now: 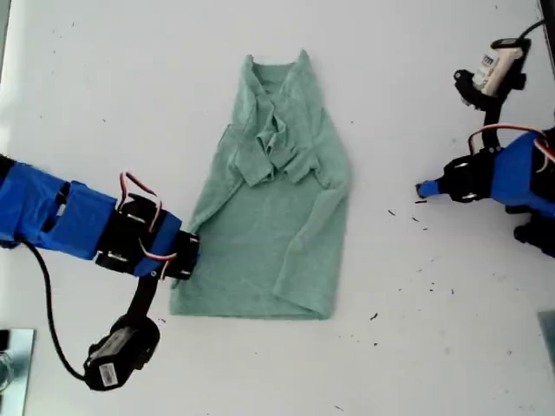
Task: Fold t shirt
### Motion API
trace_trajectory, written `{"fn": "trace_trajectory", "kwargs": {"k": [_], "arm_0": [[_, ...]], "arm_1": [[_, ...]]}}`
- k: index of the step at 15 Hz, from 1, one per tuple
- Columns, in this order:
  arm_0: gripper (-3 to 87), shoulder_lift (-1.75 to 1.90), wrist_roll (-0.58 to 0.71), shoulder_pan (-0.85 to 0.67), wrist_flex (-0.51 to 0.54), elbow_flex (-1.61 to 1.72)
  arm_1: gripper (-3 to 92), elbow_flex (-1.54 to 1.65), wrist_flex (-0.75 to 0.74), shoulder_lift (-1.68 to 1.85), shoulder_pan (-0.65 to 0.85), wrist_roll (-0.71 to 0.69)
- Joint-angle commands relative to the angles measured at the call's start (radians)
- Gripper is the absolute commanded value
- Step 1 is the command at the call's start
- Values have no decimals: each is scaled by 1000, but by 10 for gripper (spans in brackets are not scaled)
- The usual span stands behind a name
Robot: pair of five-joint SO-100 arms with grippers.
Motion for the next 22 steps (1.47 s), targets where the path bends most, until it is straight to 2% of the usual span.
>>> {"fn": "trace_trajectory", "kwargs": {"k": [1,2,5,8,9,10,11,14,15,18,22], "arm_0": [[-1,264,-12,-44,51,-9],[-2,295,-14,-69,86,-9],[-2,196,51,-115,92,-152],[-2,-206,189,-133,117,-680],[-1,-339,236,-133,75,-890],[-1,-360,285,-132,-115,-873],[2,-420,304,-143,-187,-896],[222,-560,353,-164,-236,-893],[234,-600,359,-166,-241,-893],[261,-601,370,-161,-206,-890],[247,-35,410,-112,-6,-790]], "arm_1": [[24,12,32,41,2,0],[24,18,44,66,2,2],[24,26,58,94,0,5],[24,26,58,95,0,8],[24,28,58,95,0,8],[24,28,58,95,0,8],[24,28,58,95,0,8],[24,28,58,98,-3,8],[24,28,58,101,-3,6],[24,34,69,123,-5,8],[24,37,78,140,-8,8]]}}
